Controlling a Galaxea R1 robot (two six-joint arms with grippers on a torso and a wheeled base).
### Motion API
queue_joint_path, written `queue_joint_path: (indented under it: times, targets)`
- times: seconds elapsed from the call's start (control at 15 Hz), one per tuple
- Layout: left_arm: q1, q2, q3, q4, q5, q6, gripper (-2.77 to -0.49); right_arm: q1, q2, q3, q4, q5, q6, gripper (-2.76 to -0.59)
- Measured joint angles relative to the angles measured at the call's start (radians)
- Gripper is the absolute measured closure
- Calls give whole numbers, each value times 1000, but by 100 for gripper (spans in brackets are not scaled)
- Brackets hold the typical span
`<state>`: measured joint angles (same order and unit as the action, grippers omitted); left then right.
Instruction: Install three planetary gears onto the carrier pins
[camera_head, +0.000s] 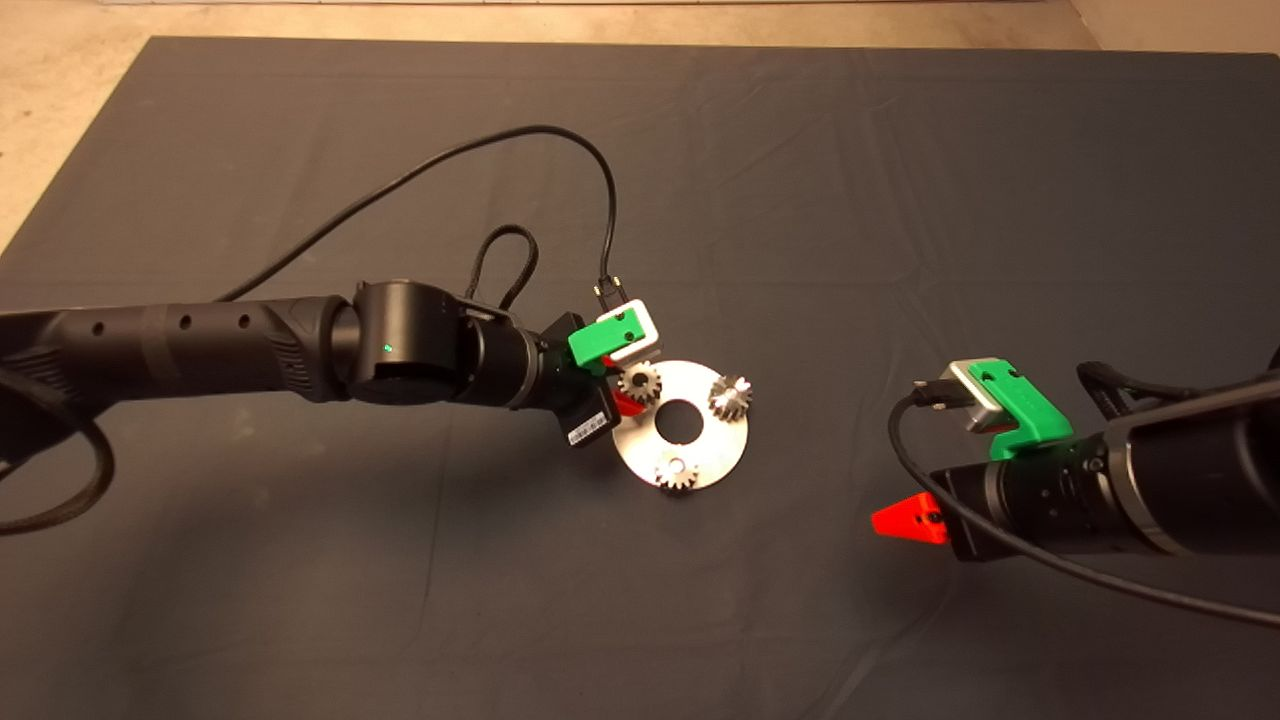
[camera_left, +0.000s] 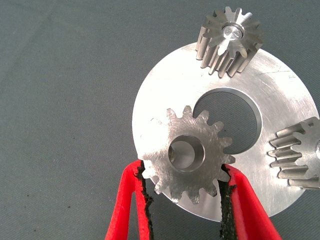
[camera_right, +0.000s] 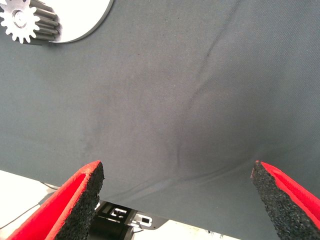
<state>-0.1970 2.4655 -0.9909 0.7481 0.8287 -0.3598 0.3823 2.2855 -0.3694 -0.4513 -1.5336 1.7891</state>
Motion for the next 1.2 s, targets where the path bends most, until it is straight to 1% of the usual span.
queue_joint_path:
  times: [0.07,0.2,0.27,0.33,0.47,0.53,0.6,0.8,1.0,1.2]
  targets:
    - [-3,0,-1,-13,3,0,-54,0,0,0,0,0,0,-220]
    - [-5,0,-3,-20,3,0,-54,0,0,0,0,0,0,-220]
    - [-8,0,-4,-30,6,4,-54,0,0,0,0,0,0,-220]
    - [-13,0,-7,-49,8,12,-54,0,0,0,0,0,0,-220]
    - [-23,4,-22,-100,8,63,-54,0,0,0,0,-1,0,-220]
    - [-28,9,-33,-122,8,76,-54,0,0,0,0,0,0,-220]
    - [-30,11,-37,-132,8,81,-54,0,0,0,0,1,0,-220]
    - [-31,14,-47,-142,1,81,-54,0,0,0,0,0,0,-220]
    - [-31,25,-60,-143,-5,82,-54,0,0,0,1,0,0,-220]
    - [-31,31,-76,-149,-19,88,-54,0,0,0,0,1,0,-220]
